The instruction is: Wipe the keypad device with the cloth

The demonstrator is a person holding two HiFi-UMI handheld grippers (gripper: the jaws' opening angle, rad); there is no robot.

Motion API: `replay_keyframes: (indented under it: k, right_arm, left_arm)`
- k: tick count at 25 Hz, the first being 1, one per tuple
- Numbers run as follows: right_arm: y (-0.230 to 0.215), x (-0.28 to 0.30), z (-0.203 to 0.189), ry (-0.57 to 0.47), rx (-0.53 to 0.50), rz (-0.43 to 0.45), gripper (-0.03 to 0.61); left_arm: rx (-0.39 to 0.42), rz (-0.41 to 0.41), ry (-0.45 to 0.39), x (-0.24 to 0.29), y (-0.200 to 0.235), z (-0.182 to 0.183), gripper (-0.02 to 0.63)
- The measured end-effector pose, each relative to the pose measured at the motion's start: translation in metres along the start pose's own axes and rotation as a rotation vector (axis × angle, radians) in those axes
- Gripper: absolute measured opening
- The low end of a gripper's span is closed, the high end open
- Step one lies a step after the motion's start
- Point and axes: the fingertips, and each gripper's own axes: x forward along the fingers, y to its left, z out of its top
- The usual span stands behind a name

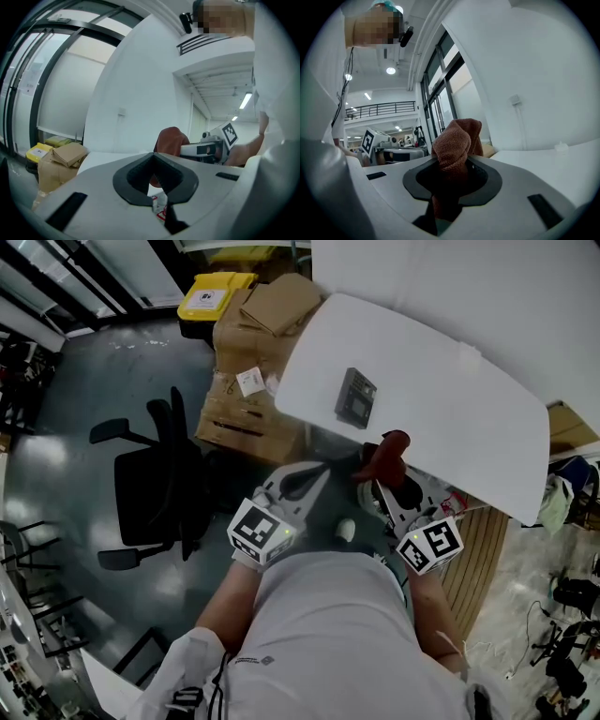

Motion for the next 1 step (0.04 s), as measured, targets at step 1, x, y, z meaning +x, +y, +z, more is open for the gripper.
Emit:
replay_keyframes:
  k: [1]
  right_arm:
    - [0.0037,0.0031,0.0000,0.001,-0.007,0.002,0.100]
  left_arm:
    - [0.007,-0.003,0.001,-0.0023,0.0024,0.0012,0.011]
